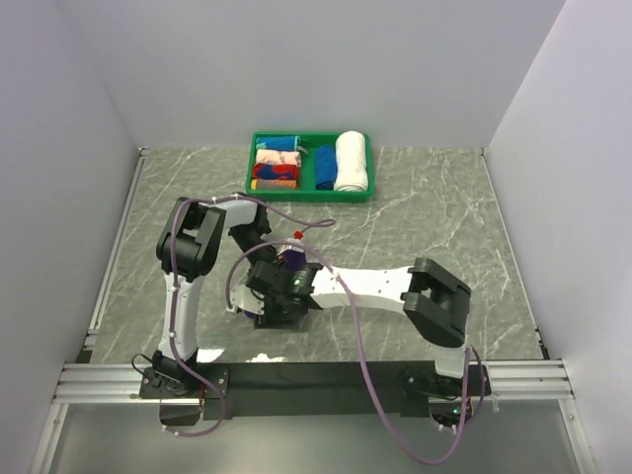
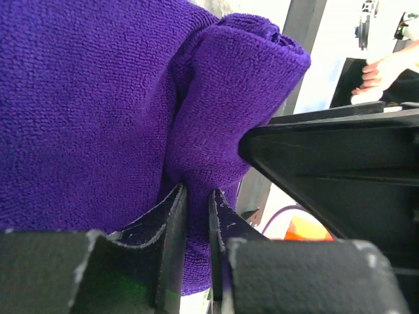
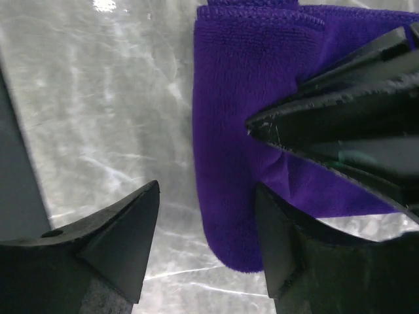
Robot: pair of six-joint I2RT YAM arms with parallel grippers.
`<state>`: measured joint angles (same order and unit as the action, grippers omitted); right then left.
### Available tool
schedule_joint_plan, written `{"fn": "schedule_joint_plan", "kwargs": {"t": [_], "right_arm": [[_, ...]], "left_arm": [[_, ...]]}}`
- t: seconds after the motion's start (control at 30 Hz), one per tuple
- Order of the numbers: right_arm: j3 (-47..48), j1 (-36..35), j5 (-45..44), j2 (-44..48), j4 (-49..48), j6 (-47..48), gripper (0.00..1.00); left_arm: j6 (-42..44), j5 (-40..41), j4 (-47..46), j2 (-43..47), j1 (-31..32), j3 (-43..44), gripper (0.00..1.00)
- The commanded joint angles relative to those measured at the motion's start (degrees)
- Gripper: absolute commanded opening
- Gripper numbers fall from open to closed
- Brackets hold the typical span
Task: Roll the towels
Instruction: Roll the towel
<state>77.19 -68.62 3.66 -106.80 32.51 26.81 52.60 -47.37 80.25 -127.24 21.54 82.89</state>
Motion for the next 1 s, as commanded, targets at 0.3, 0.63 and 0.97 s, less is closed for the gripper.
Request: {"fn": "schedule_joint_plan", "kwargs": {"t": [0.3,0.63,0.97], "right_arm": [[-3.71,1.2,4.58,-6.57,-3.61,1.94,0.03],[-2.48,9.82,25.32,-7.8,3.79,-2.81,0.0],[5.95,19.66,41.15,-18.52,9.14,-7.29,0.0]], "left_arm": [[3.39,8.79,-14.59,-1.0,-4.31,-1.5,0.3],[2.51,-1.74,-10.82,7.79,-18.27,7.08,0.51],[4.96,2.89,-23.37,38.76,-28.57,-11.85,0.57]]}}
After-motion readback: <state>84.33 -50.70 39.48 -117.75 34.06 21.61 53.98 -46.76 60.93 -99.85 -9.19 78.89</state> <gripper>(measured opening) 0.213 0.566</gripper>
